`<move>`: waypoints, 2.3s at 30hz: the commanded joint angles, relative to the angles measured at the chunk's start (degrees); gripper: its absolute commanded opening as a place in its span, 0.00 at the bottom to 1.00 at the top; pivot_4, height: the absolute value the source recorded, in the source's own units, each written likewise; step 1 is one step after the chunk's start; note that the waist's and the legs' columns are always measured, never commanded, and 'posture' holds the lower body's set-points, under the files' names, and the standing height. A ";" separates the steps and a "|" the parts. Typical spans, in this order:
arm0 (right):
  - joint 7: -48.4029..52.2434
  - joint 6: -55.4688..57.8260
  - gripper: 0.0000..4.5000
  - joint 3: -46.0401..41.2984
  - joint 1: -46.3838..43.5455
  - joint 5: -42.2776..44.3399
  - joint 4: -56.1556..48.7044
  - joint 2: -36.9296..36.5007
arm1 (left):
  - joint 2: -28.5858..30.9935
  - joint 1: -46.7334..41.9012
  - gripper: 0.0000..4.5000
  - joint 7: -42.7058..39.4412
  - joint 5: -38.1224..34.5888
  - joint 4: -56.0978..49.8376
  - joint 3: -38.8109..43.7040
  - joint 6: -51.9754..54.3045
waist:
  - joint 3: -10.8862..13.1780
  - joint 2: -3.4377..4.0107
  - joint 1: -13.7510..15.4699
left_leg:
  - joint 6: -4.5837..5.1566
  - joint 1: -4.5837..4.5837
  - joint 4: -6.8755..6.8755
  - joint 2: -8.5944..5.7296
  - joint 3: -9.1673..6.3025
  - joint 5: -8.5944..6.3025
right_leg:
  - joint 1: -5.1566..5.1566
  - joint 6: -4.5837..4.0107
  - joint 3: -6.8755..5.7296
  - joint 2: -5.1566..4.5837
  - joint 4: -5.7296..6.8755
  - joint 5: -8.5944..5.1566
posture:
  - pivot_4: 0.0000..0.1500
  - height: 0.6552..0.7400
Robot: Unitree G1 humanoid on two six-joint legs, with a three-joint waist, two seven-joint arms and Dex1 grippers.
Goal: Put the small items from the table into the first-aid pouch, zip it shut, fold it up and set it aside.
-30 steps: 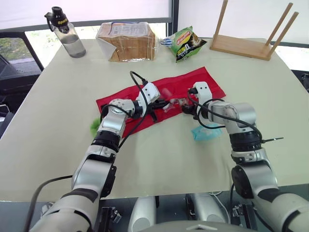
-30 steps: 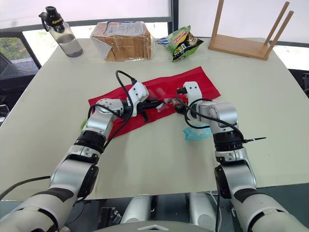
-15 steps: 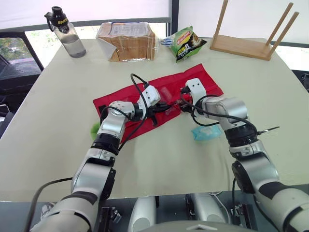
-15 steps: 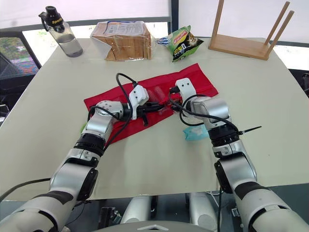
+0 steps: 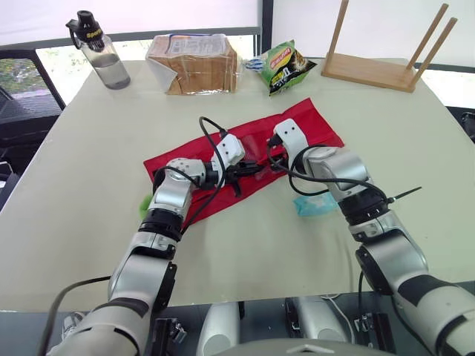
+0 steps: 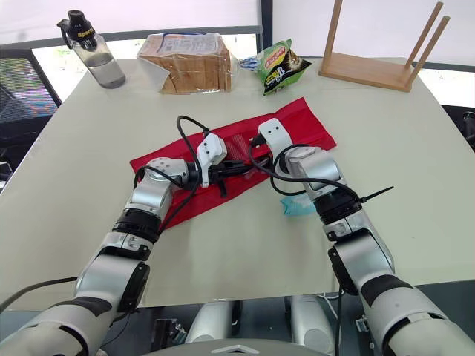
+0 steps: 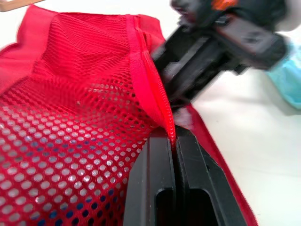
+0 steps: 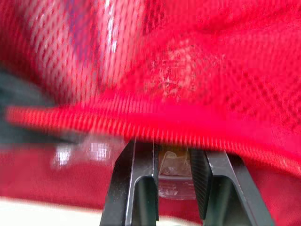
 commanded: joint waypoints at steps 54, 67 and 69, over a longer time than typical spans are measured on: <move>10.11 -6.88 0.04 -6.45 12.17 4.92 -17.45 -6.51 | 2.03 -2.20 0.00 2.98 0.72 3.08 -0.03 0.27 | 0.00 0.01 -0.08 | 0.00 0.03 0.00 0.03 0.01 0.00 | 0.00 0.00 0.02 0.04 0.02 0.00 | 1.00 1.00; 8.50 -14.95 0.04 -5.20 7.76 1.19 -5.60 -3.91 | 2.35 -1.54 0.00 2.71 0.62 1.43 -0.17 1.43 | 0.01 0.01 -0.13 | 0.00 0.03 -0.01 0.03 0.01 0.00 | 0.00 0.00 0.03 0.04 0.02 0.00 | 1.00 1.00; 8.32 -16.21 0.04 -5.38 6.80 0.64 -3.64 -3.79 | 2.31 -1.42 0.00 2.58 0.64 1.28 -0.28 1.61 | 0.01 0.01 -0.14 | 0.00 0.03 -0.01 0.03 0.02 0.00 | 0.00 0.00 0.03 0.04 0.02 0.00 | 1.00 1.00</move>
